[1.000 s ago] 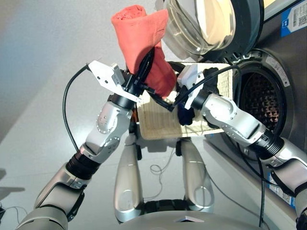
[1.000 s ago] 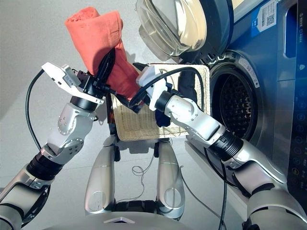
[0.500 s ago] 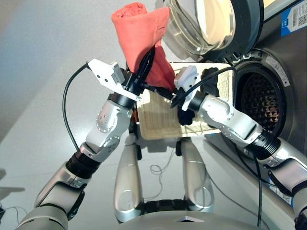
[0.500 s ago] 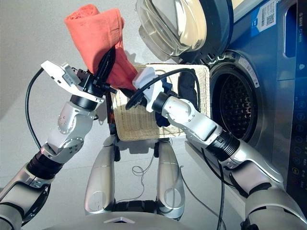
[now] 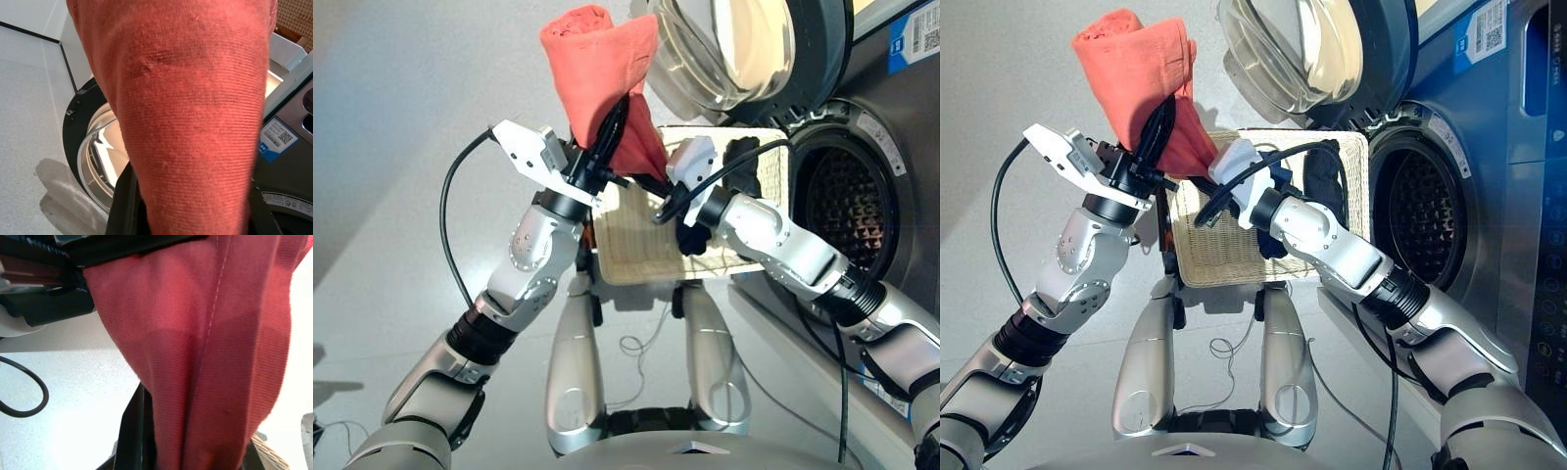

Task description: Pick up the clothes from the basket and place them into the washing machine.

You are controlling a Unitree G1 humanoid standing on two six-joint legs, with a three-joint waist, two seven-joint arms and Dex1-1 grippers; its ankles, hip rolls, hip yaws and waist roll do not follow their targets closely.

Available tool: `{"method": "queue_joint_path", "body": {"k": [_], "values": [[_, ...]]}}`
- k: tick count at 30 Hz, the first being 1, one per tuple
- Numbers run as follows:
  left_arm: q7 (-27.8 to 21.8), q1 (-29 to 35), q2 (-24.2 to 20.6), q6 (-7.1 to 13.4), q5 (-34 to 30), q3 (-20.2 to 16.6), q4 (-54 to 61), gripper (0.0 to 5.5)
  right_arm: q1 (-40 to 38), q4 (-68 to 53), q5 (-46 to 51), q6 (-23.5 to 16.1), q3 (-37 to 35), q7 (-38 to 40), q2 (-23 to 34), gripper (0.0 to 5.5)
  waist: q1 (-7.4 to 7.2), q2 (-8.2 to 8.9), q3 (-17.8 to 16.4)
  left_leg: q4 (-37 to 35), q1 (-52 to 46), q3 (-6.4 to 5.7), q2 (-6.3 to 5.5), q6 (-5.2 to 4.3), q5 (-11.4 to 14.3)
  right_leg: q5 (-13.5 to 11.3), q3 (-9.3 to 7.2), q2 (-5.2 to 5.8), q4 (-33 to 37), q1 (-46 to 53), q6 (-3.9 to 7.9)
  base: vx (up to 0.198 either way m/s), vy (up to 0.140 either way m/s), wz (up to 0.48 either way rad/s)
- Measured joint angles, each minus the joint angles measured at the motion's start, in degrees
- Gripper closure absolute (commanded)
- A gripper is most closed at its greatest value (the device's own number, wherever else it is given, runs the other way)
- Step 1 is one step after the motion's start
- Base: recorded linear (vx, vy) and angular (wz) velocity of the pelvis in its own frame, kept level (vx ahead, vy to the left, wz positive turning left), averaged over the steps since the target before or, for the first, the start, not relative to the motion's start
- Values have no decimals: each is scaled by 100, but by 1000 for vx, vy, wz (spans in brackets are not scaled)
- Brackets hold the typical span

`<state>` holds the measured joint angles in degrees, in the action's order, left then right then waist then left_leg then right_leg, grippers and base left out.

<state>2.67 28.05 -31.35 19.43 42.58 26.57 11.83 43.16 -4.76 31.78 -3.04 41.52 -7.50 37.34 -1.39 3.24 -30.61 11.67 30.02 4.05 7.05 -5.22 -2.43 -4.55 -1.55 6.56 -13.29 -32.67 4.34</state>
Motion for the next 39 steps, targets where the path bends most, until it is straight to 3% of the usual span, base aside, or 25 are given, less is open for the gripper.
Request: {"method": "queue_joint_path", "body": {"k": [11, 21, 32, 39], "values": [[7, -71, 66, -66, -8, 45, -2, 0, -879, 680, -595, -415, -1037, 827, -683, 550, -3, -2, -1, 52, 33, -13, -17, 1, 1, 13, 2, 20, -70, -38, 12, 0, 0, 0], [57, 134, 635, -63, 14, 461, -256, 0, -1184, 2915, -967, -778, -1450, 1850, -1472, 550, -2, -86, -3, 75, 65, -53, -40, 11, -5, 19, -23, 44, -95, -50, 22, 0, 0, 0], [281, 830, 1448, 67, 18, 920, -546, 0, -1159, 4684, -529, -1170, -2142, 2604, -2067, 550, -23, -185, -5, 387, 277, -248, -130, 47, 19, 172, -146, 116, -440, -148, 56, -3, 1, 33], [467, 899, 1490, 109, 20, 919, -583, 0, -916, 5369, 169, -1504, -2731, 3166, -2196, 550, -27, -186, -4, 664, 691, -311, -129, 83, 61, 183, -142, 124, -639, -502, 47, 0, 0, 0]]}}
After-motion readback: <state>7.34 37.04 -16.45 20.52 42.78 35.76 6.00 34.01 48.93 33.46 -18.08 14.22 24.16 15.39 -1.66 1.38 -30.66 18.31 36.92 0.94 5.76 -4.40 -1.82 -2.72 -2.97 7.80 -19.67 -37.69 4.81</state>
